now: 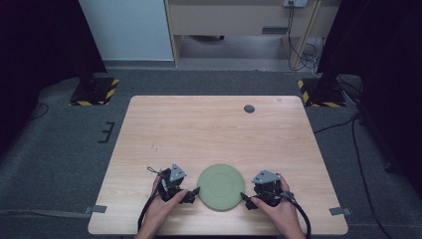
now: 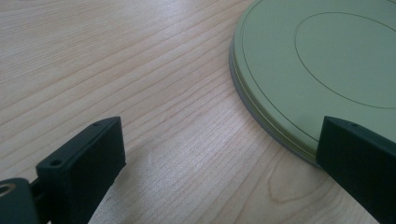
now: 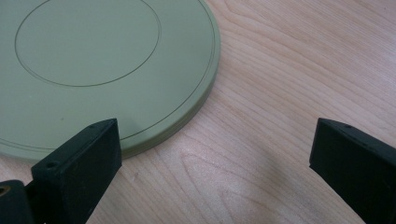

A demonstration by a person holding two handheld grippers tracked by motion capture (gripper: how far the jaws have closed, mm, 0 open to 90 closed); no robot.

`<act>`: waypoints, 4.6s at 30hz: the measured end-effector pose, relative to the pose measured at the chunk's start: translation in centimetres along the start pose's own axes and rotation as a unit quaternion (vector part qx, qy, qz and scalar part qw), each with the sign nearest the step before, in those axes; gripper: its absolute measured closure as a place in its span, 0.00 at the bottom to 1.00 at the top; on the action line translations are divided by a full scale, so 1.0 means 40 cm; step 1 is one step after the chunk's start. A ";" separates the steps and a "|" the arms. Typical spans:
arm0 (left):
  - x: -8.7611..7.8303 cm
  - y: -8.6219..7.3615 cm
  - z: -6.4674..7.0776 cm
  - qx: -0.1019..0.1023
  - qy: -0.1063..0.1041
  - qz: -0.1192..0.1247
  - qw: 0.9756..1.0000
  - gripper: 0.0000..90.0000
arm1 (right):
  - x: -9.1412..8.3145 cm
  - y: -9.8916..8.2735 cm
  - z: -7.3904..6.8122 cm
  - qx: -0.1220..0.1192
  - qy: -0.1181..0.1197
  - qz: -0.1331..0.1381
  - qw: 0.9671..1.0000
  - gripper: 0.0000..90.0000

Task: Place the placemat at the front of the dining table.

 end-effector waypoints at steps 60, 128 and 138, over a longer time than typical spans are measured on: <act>-0.003 0.017 -0.009 -0.004 0.026 0.018 0.999 0.02 | 0.002 0.014 -0.003 0.000 -0.014 0.012 1.000 0.07; 0.021 0.018 -0.009 -0.003 0.036 0.008 0.999 0.00 | 0.022 0.024 0.009 0.012 -0.043 0.007 0.999 0.04; 0.026 0.022 -0.011 -0.006 0.042 0.010 0.999 0.00 | 0.027 0.028 0.016 0.017 -0.049 0.009 0.999 0.04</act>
Point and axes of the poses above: each handheld gripper's, and its own axes: x roughly forward along the jaws, y roughly out of its top, z roughly to its right, the point moved 6 cm from there along x, roughly forward along the jaws, and after that the axes turned 3 degrees about x, right-handed, at the moved point
